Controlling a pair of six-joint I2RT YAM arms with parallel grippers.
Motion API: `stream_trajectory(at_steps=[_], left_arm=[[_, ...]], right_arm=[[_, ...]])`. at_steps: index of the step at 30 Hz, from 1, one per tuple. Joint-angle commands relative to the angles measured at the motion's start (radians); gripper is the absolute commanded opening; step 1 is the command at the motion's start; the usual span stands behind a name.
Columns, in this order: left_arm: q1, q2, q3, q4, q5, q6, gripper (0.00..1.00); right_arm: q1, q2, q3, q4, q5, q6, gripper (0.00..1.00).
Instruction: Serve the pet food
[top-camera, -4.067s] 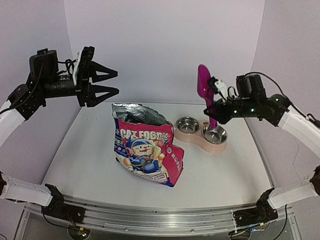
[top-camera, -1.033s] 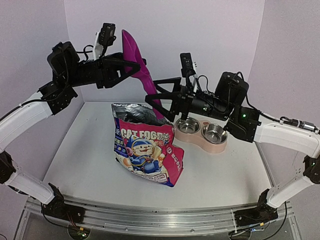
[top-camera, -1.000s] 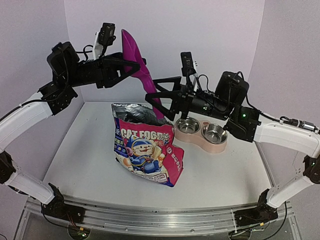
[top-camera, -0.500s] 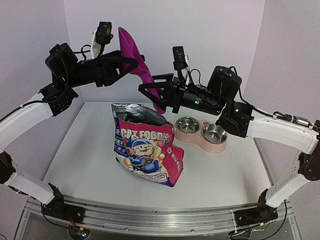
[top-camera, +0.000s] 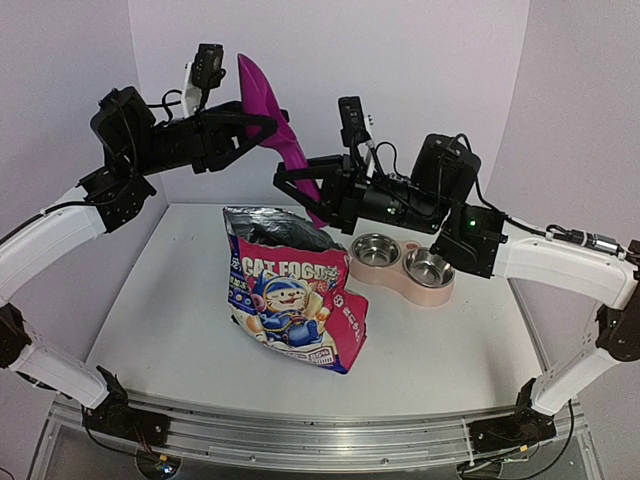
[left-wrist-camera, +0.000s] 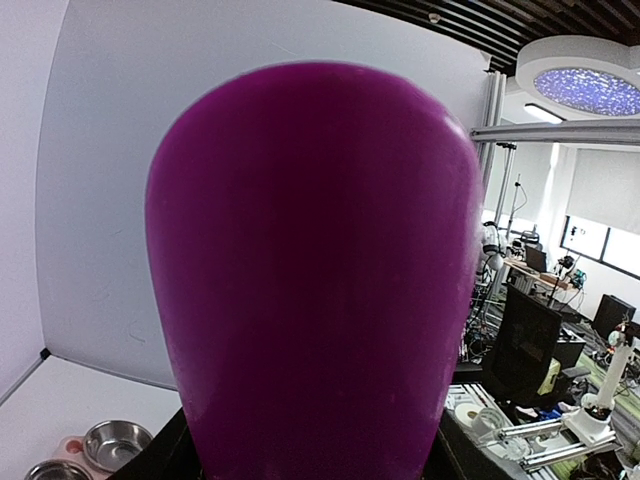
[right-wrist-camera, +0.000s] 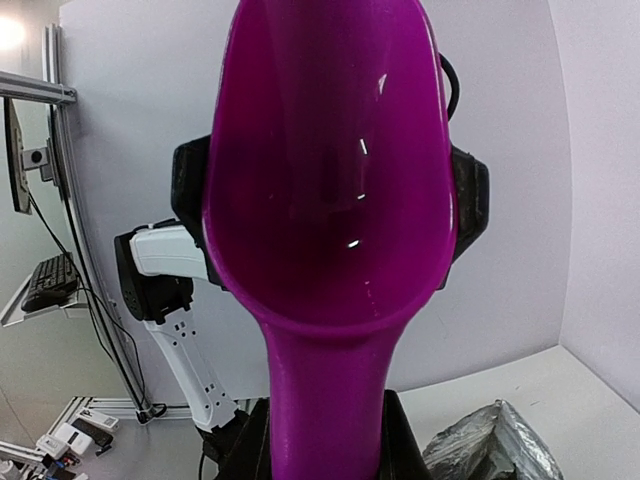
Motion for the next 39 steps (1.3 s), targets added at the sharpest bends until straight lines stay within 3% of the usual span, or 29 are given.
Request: stream_trajectory(at_steps=[1, 4, 6, 7, 8, 10, 12, 18, 23, 25, 29, 35, 39], left_arm=[[-0.002, -0.031, 0.002, 0.049, 0.002, 0.006, 0.00], [-0.002, -0.043, -0.021, 0.004, -0.003, 0.037, 0.02], [0.001, -0.062, -0.036, -0.087, -0.015, 0.114, 0.35], [0.005, -0.074, -0.040, -0.145, -0.035, 0.180, 0.58], [0.012, -0.085, -0.039, -0.230, -0.055, 0.246, 0.71], [0.031, -0.109, -0.023, -0.362, -0.101, 0.439, 0.87], [0.065, -0.118, 0.009, -0.519, -0.133, 0.588, 0.92], [0.293, -0.052, 0.160, -0.827, -0.060, 0.793, 0.96], [0.363, 0.098, 0.353, -1.077, -0.055, 0.997, 0.86], [0.363, 0.201, 0.465, -1.209, -0.076, 1.093, 0.80], [0.344, 0.324, 0.616, -1.445, -0.111, 1.318, 0.77], [0.252, 0.373, 0.587, -1.489, -0.222, 1.427, 0.78], [0.227, 0.428, 0.611, -1.529, -0.233, 1.449, 0.72]], right_arm=[[0.010, 0.005, 0.029, -0.018, 0.030, -0.041, 0.00], [0.010, -0.021, 0.013, -0.046, 0.073, -0.080, 0.00], [0.010, -0.051, 0.007, -0.109, 0.145, -0.123, 0.00], [0.010, -0.067, 0.011, -0.167, 0.196, -0.141, 0.00], [0.010, -0.080, 0.021, -0.225, 0.242, -0.171, 0.00], [0.010, -0.107, 0.058, -0.377, 0.369, -0.235, 0.00], [0.010, -0.116, 0.117, -0.548, 0.519, -0.294, 0.00], [0.010, -0.052, 0.357, -0.990, 0.818, -0.459, 0.00], [0.011, 0.056, 0.525, -1.237, 0.899, -0.577, 0.00], [0.019, 0.085, 0.568, -1.279, 0.944, -0.623, 0.00], [0.070, 0.127, 0.609, -1.323, 1.091, -0.787, 0.00], [0.135, 0.165, 0.639, -1.295, 1.218, -1.024, 0.00], [0.156, 0.183, 0.652, -1.291, 1.283, -1.126, 0.00]])
